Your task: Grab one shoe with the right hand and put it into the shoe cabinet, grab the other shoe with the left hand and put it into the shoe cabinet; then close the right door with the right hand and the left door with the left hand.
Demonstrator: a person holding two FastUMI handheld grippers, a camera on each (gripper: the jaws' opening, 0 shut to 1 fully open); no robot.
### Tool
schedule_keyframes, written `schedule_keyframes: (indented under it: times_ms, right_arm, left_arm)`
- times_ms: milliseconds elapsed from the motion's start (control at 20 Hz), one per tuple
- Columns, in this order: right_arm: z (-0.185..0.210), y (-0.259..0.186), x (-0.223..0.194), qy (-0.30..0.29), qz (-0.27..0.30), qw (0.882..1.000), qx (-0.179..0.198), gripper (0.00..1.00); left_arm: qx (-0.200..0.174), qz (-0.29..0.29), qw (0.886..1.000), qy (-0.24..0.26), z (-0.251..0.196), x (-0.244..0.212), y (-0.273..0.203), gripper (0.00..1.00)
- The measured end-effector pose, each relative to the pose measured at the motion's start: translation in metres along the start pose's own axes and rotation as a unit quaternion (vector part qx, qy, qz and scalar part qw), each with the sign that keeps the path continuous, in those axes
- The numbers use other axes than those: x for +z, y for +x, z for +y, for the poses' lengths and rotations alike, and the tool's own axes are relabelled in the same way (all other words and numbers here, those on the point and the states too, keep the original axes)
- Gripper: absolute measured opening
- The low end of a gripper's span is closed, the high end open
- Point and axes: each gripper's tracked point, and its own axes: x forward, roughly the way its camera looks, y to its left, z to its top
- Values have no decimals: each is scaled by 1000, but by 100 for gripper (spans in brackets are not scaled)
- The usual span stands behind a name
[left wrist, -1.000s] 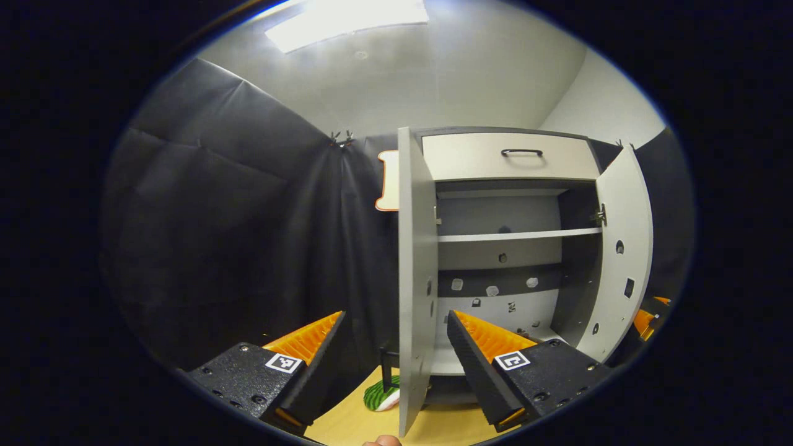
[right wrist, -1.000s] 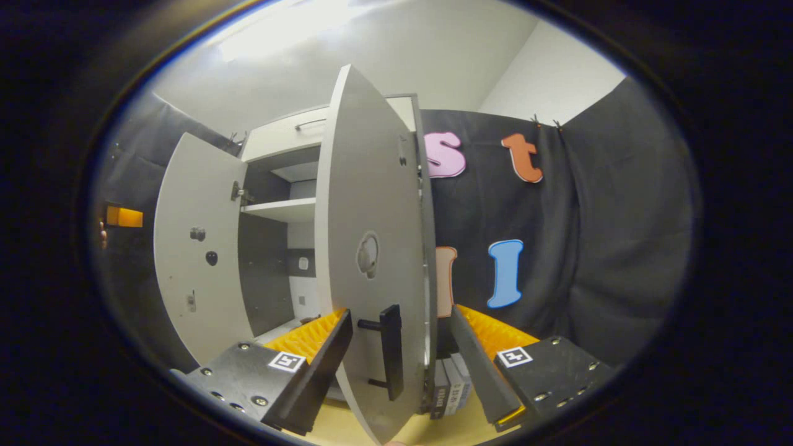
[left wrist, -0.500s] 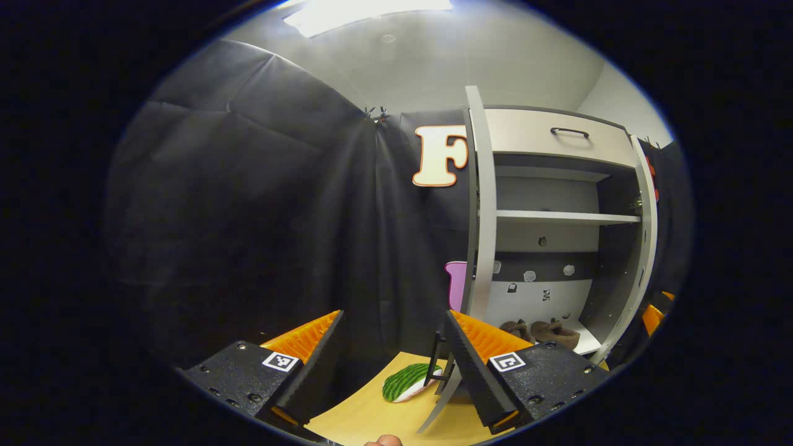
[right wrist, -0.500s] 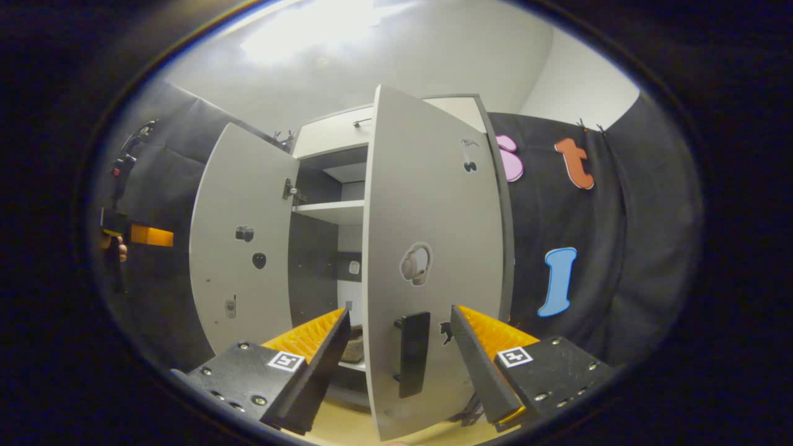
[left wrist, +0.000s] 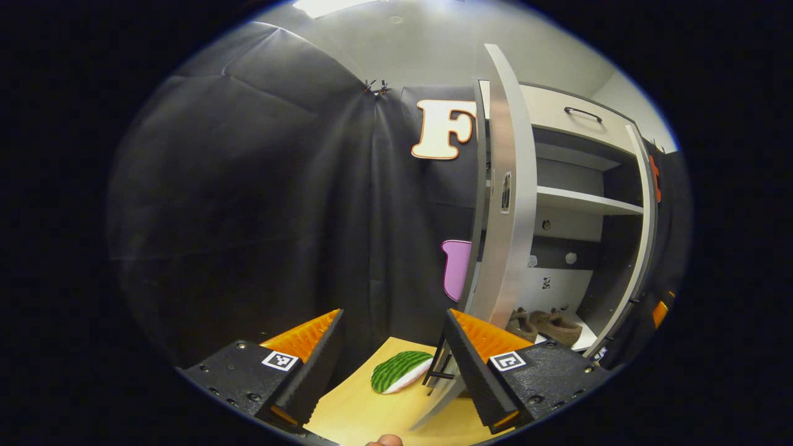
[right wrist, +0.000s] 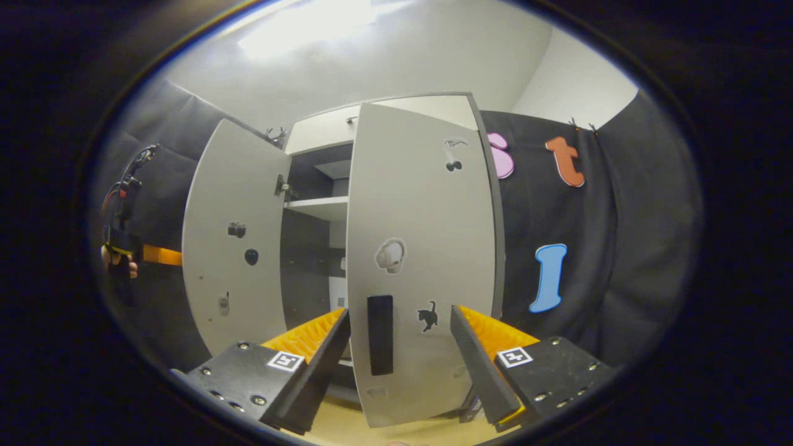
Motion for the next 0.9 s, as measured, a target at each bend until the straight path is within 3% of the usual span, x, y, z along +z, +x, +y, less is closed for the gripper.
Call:
schedule_keyframes:
  times_ms: [300, 450, 550, 600, 650, 700, 750, 800, 900]
  right_arm:
    - [-9, -1, -4, 17, 6, 1000, -15, 97]
    - [-16, -2, -7, 24, 9, 999, -22, 97]
    - [-20, -4, -7, 31, 13, 999, -27, 97]
    - [-22, -5, -9, 36, 15, 999, -28, 97]
    - [-23, -5, -10, 41, 17, 999, -30, 97]
    - [-25, -5, -12, 47, 18, 998, -32, 92]
    - [-27, -5, -12, 51, 19, 998, -34, 97]
    - [-29, -5, -11, 55, 19, 998, -35, 97]
    - [-30, -3, -12, 62, 20, 997, -35, 97]
  left_arm:
    - [-19, 15, 1000, -6, -8, -8, 6, 93]
    - [-17, 12, 1000, 5, -10, -6, 8, 100]
    - [-29, 11, 1000, 6, -13, -5, 8, 89]
    - [-36, 12, 999, 5, -14, -4, 8, 94]
    - [-41, 15, 999, 3, -17, -5, 7, 87]
    - [-44, 17, 999, 1, -18, -6, 6, 87]
    - [-48, 18, 999, -3, -20, -6, 6, 99]
    - [-55, 19, 998, -8, -24, -7, 6, 93]
    - [-84, 24, 996, -18, -37, -11, 5, 92]
